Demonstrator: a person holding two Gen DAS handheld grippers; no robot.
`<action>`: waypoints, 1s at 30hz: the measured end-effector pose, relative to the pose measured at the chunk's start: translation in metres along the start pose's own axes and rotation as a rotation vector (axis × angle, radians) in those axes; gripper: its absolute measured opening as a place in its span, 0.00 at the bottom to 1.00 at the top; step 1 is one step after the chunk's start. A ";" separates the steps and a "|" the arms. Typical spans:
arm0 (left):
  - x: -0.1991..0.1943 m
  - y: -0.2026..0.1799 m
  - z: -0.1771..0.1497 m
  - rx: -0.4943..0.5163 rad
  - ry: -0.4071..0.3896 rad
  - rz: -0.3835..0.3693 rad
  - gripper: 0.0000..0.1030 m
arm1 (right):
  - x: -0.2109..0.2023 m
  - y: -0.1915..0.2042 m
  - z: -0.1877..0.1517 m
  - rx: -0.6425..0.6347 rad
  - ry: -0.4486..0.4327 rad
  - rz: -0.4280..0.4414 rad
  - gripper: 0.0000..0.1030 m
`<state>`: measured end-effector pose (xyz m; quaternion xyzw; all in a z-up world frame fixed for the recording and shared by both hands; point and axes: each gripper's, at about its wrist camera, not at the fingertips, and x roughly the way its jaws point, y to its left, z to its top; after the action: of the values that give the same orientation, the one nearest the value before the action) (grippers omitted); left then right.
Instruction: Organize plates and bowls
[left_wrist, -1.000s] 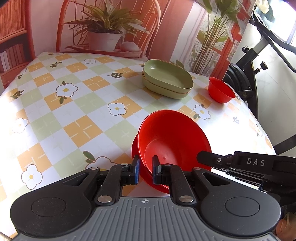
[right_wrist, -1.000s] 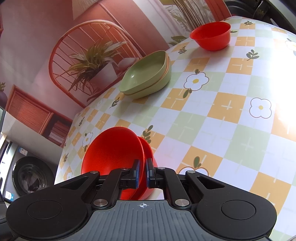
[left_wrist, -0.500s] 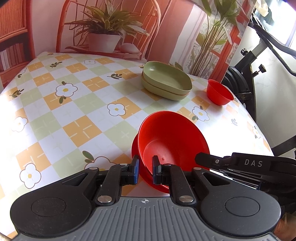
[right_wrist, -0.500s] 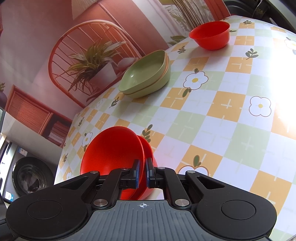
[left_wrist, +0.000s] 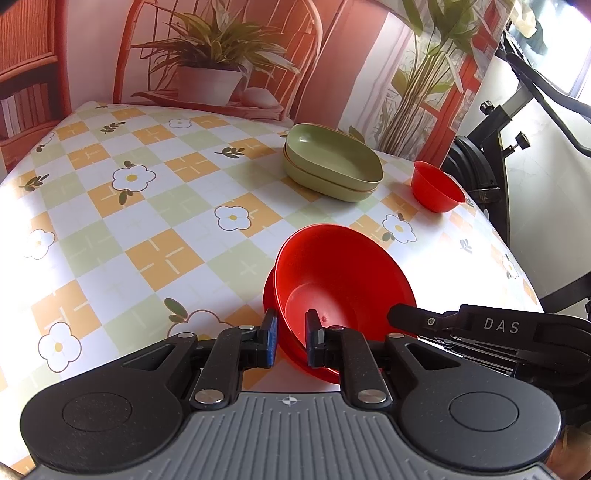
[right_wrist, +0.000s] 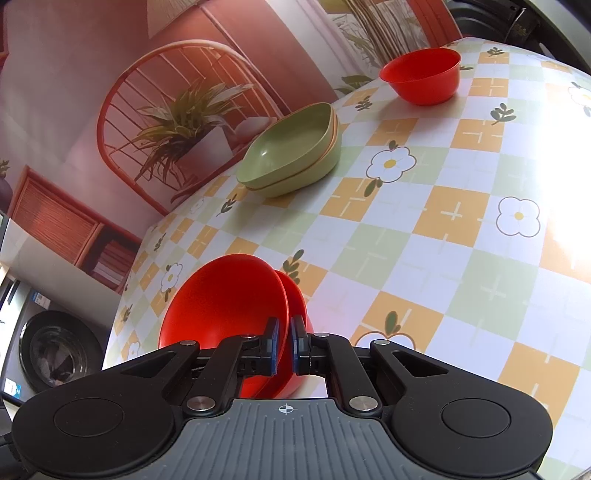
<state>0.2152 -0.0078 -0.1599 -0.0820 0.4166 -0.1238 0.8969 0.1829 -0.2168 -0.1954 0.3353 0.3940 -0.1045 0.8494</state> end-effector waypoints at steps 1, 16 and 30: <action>0.000 0.000 0.000 0.000 0.000 0.003 0.16 | 0.000 0.000 0.000 0.000 0.001 0.000 0.08; -0.001 0.005 0.001 -0.025 -0.003 0.010 0.16 | -0.004 -0.005 0.000 0.014 -0.018 -0.007 0.09; -0.007 0.008 0.002 -0.038 -0.021 0.011 0.17 | -0.016 -0.010 0.007 0.044 -0.084 -0.034 0.15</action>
<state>0.2134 0.0018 -0.1550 -0.0979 0.4100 -0.1102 0.9001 0.1717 -0.2305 -0.1854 0.3423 0.3613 -0.1414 0.8558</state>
